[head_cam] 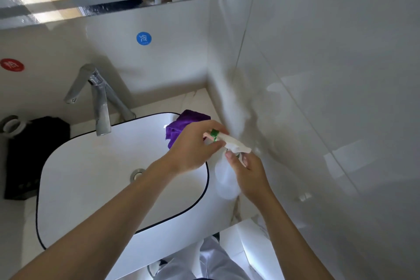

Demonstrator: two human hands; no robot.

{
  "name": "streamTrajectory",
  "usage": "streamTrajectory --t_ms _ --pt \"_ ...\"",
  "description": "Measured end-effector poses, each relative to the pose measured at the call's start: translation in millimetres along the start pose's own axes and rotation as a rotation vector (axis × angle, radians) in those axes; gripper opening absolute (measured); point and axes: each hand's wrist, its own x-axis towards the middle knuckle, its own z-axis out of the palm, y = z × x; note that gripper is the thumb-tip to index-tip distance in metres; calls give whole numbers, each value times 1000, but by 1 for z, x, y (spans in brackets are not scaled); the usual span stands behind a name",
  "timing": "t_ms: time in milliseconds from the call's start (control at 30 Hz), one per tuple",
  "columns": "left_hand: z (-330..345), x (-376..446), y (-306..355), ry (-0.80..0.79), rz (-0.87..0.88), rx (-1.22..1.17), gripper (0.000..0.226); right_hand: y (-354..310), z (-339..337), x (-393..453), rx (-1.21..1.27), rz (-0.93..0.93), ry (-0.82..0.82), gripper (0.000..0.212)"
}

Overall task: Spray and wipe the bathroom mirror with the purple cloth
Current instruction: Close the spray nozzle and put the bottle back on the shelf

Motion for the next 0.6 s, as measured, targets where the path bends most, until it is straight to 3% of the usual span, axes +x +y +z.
streamTrajectory --t_ms 100,267,400,600 --pt "-27 -19 19 24 -91 -260 19 -27 5 -12 22 -58 16 18" --pt "-71 -68 33 176 -140 -658 16 -78 44 -29 40 -197 -33 36" --pt "-103 -105 18 330 -137 -681 15 -91 93 -30 64 -179 -151 51" --pt "-137 -162 -24 502 -231 -641 15 -85 178 -42 198 -78 -294 49"
